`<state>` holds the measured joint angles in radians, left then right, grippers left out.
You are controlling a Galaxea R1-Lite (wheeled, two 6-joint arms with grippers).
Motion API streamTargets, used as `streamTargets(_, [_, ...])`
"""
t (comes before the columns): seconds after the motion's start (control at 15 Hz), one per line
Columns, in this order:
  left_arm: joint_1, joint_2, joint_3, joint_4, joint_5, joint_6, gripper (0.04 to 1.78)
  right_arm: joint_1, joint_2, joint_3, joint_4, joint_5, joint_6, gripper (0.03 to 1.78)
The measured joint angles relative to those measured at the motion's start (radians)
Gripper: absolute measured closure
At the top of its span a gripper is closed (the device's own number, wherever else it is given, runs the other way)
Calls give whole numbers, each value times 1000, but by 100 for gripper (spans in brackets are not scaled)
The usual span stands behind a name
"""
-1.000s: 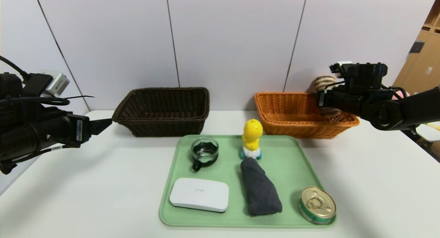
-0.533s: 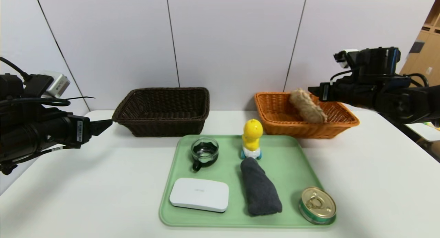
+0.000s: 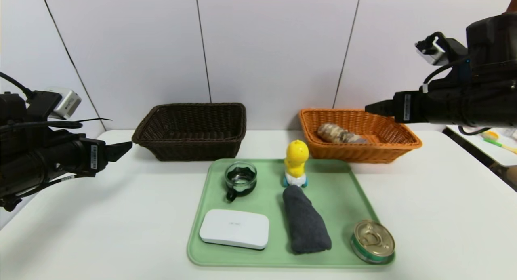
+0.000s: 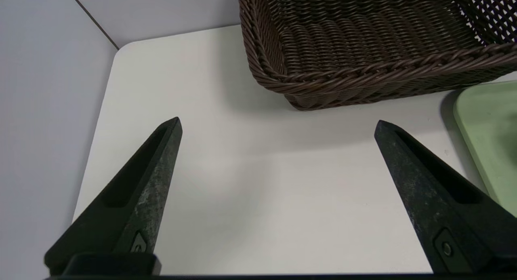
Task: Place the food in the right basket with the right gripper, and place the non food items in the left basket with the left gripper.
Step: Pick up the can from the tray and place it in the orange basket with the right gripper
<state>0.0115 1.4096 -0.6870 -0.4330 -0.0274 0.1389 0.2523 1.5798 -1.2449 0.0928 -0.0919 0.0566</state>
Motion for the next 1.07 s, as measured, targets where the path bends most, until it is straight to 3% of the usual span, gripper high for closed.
streamTargets(0.2, [0, 0, 31, -38, 1, 4, 13, 120, -120, -1, 297, 16, 135, 17])
streamTargets(0.4, [0, -4, 48, -69, 0, 8, 13, 209, -194, 21, 539, 79, 252, 15])
streamTargets(0.73, [0, -21, 64, -71, 2, 12, 13, 257, -226, 166, 560, 82, 272, 12])
streamTargets(1.07, [0, -30, 80, -70, 2, 13, 13, 266, -190, 272, 485, 80, 268, 12])
